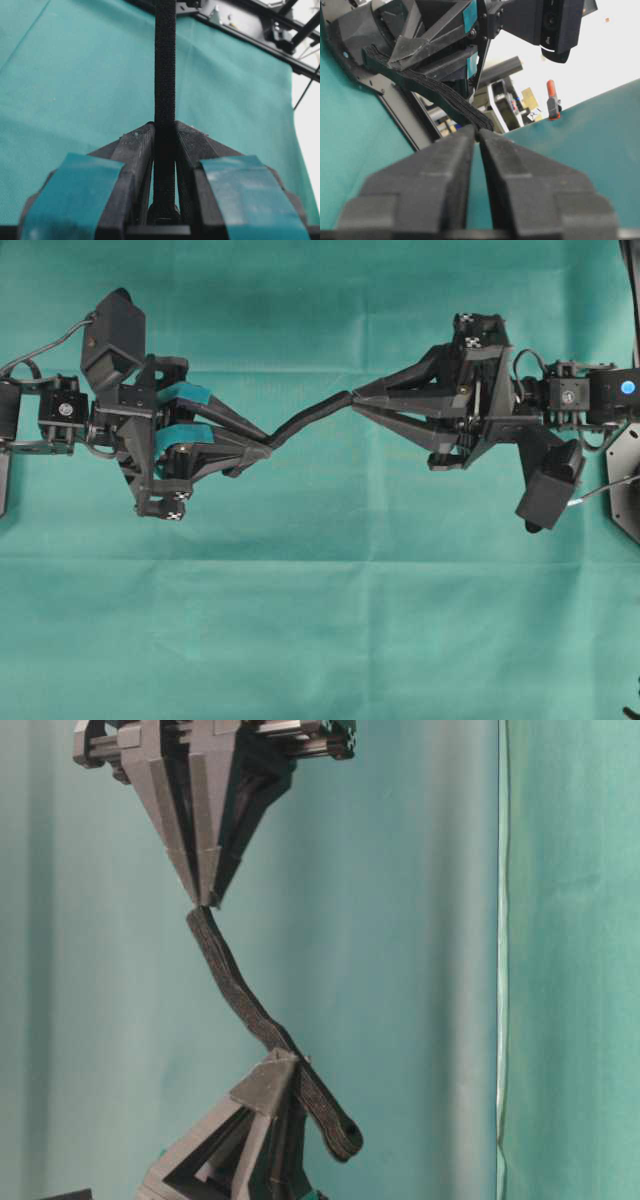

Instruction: Peel off the Velcro with your right arm.

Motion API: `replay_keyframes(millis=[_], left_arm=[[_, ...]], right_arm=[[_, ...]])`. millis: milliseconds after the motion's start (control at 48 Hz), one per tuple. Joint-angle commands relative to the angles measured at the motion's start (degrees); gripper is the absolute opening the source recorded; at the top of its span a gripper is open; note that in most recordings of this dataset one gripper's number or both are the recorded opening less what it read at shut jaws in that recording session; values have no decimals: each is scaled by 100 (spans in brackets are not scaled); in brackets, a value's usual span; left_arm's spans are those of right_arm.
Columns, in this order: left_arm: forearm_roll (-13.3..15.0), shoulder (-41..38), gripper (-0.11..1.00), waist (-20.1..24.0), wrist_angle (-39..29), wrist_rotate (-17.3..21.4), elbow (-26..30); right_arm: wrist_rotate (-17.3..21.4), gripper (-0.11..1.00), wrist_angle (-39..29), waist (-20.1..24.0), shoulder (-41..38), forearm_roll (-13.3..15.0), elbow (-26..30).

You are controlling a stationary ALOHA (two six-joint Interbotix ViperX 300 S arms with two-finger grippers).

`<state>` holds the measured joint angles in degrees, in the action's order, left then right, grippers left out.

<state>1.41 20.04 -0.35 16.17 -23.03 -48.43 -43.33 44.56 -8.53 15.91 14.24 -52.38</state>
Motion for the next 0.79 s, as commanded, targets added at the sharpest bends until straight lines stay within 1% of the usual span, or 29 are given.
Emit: replay_keyframes(millis=[0, 208, 771], left_arm=[[0, 105, 10, 18, 62, 0, 53], [0, 97, 10, 9, 62, 0, 53], [0, 105, 10, 18, 62, 9, 62]], right_arm=[[9, -6, 97, -9, 26, -18, 97], [0, -9, 149, -9, 26, -18, 79], [9, -9, 149, -9, 18, -18, -35]])
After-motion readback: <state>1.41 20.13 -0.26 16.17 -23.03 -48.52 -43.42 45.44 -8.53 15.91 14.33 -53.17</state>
